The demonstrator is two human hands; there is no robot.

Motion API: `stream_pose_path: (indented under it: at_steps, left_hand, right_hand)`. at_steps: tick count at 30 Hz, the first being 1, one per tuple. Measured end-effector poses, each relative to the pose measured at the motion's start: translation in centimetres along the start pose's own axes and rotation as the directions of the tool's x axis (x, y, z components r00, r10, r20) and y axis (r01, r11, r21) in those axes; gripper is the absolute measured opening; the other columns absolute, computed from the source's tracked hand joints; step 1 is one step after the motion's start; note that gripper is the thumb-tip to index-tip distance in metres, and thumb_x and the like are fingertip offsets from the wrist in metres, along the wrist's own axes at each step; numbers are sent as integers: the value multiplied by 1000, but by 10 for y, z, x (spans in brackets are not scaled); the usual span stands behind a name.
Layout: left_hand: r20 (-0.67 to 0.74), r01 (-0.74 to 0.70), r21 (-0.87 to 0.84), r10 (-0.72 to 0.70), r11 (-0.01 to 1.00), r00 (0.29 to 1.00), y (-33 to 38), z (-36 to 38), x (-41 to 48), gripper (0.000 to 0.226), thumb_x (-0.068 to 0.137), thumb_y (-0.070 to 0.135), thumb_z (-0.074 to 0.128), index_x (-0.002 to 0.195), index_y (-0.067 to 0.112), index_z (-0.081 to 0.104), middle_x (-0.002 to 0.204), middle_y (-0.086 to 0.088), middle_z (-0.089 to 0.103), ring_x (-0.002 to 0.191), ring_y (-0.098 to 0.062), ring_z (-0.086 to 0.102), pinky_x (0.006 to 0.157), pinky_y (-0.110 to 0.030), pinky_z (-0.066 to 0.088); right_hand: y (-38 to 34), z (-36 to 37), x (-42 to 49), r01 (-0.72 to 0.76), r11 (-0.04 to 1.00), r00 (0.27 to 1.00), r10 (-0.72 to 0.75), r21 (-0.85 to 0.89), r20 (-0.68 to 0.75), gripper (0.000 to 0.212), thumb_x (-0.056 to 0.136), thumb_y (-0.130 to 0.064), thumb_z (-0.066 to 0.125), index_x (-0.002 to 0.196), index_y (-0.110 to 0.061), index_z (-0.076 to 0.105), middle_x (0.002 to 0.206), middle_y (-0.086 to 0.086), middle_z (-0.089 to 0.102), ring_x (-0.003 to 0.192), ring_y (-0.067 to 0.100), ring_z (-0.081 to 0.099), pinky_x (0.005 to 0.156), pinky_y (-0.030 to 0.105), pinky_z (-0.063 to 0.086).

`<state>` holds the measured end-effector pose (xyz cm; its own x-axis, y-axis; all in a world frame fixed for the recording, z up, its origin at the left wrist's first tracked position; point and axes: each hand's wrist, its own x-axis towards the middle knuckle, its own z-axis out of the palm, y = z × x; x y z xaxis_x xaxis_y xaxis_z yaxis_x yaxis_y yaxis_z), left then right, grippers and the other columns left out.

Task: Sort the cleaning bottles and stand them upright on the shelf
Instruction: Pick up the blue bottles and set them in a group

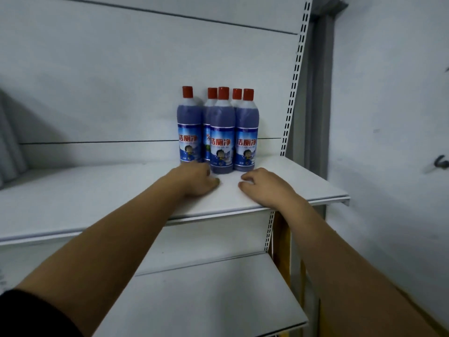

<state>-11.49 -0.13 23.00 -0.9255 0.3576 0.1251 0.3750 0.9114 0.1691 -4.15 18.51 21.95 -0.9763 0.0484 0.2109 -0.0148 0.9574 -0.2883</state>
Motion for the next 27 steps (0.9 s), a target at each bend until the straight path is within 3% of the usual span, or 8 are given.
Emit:
stream_pose_path:
  at_steps: [4,8,12,16,19,27]
  left_hand:
    - [11,-17,-49,17,999,1000,-21,-4,-54,52,97,53,45,139,23,50,142,-10,50,124,-29,50,106,-43,41]
    - [-114,0,-85,-10,996,993,-41,-5,-111,45,97,47,44,133,21,55,135,-7,56,116,-26,54,98,-43,46]
    - [-280,-53,9,54,999,959,-54,6,-166,41,103,40,36,133,19,54,131,-5,60,114,-26,57,97,-41,45]
    - [-332,-92,24,95,995,938,-77,13,-216,44,98,33,47,141,23,47,145,2,51,133,-19,45,114,-39,30]
    - [-359,-18,83,47,996,932,-98,10,-252,51,95,34,49,145,23,43,150,1,46,138,-21,40,114,-39,28]
    - [-337,303,88,-258,949,905,-221,-14,-366,41,97,42,44,133,25,55,132,-3,61,122,-26,53,105,-40,37]
  right_hand:
    - [-18,4,-22,-22,997,998,26,68,-62,38,91,-35,50,112,-10,68,117,10,67,102,27,61,92,41,51]
    - [-50,21,-56,64,987,985,-38,151,-168,31,90,-28,52,99,-6,72,103,12,71,91,28,64,84,43,54]
    - [-83,37,-89,158,964,956,-95,216,-277,27,93,-24,57,113,-12,72,117,7,66,101,25,63,91,38,51]
    - [-125,49,-116,267,933,941,-199,240,-274,27,91,-19,58,114,-15,72,119,3,65,105,19,61,91,26,44]
    - [-165,56,-136,335,902,928,-264,274,-265,26,90,-19,58,111,-17,73,117,1,67,106,17,61,89,22,43]
    - [-311,91,-177,446,861,892,-405,243,-201,24,90,-26,58,105,-21,75,107,-1,74,100,21,66,86,30,51]
